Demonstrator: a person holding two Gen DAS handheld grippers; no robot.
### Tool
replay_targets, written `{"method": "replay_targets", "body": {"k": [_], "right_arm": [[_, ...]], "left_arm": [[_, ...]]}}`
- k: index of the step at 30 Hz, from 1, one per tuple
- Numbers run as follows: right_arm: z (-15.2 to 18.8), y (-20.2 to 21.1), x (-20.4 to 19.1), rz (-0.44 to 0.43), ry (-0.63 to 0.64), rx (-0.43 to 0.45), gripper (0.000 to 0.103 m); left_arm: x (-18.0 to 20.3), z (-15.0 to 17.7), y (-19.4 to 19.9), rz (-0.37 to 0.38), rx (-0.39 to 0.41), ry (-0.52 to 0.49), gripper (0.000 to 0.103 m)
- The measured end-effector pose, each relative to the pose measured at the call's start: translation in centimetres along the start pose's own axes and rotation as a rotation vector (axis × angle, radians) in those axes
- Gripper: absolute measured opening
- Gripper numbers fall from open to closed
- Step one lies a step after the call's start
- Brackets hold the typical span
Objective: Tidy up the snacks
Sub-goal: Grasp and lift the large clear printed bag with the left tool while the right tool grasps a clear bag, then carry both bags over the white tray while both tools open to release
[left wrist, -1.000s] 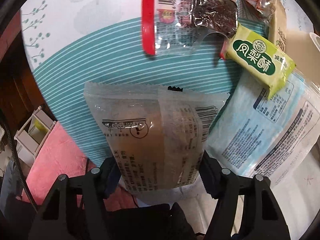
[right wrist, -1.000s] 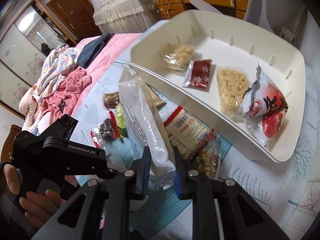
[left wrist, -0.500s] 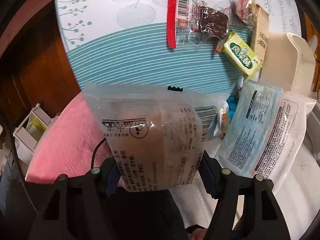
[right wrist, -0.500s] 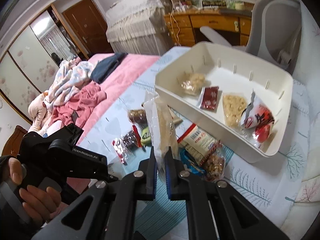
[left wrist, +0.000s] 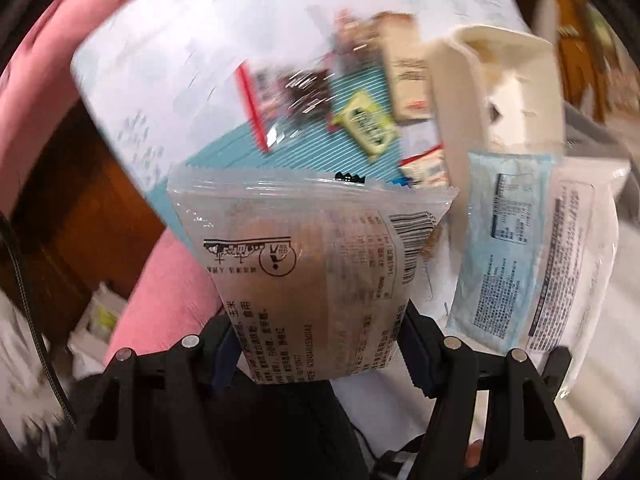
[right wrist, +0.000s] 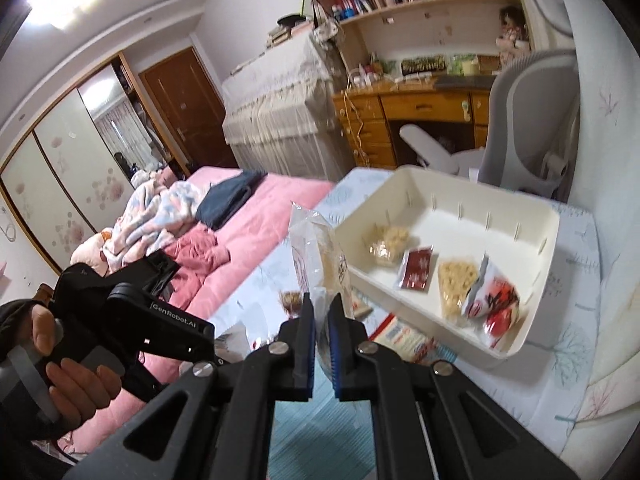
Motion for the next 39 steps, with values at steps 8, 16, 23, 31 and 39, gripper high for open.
{"method": "replay_targets", "body": {"k": [8,16,23,31,39], "right_arm": [[-3.3,1.0,1.6,0.072,-0.05,0.102,0.006],[-6.2,1.0,4.2,0.182,-0.114,0.179,0.006],[-8.2,0.2,7.1,0.276,-0.167,0.226,0.006],[-9.5,-1.8,10.2,0.374,-0.177,0.244,0.006],[-10.1,-4.3,12.5,0.474,-0.137,0.23,0.006]], "left_arm": [[5.5,-2.7,2.9,-0.074,0.014,-0.195,0.067],[11.7,-4.9,3.0,-0.1,-0.033,-0.386,0.067],[16.9,-7.4,1.7,-0.156,-0.038,-0.573,0.068],[21.5,-10.2,-1.1,-0.238,-0.008,-0.782,0.068],[23.8,-13.2,-3.4,-0.2,0.035,-0.807,0.068]]}}
Point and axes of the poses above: each gripper's, at about its wrist camera, not at the fingertips, and y roughly against the way its jaws point, x to its right, z to its underside, the point moved 8 cm from there along -y, roughly the way its jaws point, and after that the axes turned 8 degrees about -y, right-handed, at the moved point
